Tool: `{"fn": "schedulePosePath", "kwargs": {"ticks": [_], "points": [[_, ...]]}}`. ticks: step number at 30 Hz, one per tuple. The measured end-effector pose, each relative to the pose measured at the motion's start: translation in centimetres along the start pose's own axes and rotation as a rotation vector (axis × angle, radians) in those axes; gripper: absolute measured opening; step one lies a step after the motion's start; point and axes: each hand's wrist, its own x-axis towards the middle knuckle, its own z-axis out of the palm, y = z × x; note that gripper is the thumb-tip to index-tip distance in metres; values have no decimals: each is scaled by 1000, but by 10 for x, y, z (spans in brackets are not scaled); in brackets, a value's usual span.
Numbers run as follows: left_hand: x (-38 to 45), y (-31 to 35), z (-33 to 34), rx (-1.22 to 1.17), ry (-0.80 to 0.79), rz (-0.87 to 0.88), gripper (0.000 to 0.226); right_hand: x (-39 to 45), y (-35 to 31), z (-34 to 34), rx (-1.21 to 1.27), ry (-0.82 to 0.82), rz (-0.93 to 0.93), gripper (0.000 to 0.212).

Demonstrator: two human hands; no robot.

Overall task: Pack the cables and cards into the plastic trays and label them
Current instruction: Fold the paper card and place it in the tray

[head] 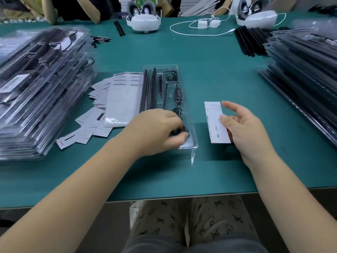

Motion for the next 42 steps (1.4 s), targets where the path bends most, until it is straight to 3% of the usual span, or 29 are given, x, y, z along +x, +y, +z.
{"fn": "schedulePosePath", "kwargs": {"ticks": [3,6,9,14,20,27,32,38,42], "points": [[-11,7,2,-38,46,78,40,0,-1,0,12,-40,-4,39],[-14,13,4,59,18,111,28,-1,-5,2,38,-57,8,25],[-11,16,2,8,-81,8,33,-2,-7,3,46,-21,61,23],[-19,23,11,-15,23,-22,24,-3,-7,-2,64,46,111,24],[-24,26,15,-105,125,-187,35,-3,-8,0,-17,-42,98,14],[-24,20,17,-390,133,-443,15,-2,-19,1,-162,-328,286,14],[-26,19,19,-455,180,-464,16,3,-31,18,-128,-372,299,15],[-27,18,20,-501,212,-481,31,3,-27,7,-105,-312,396,13],[-24,20,18,-448,165,-476,20,-5,-27,2,-146,-306,434,13]]}}
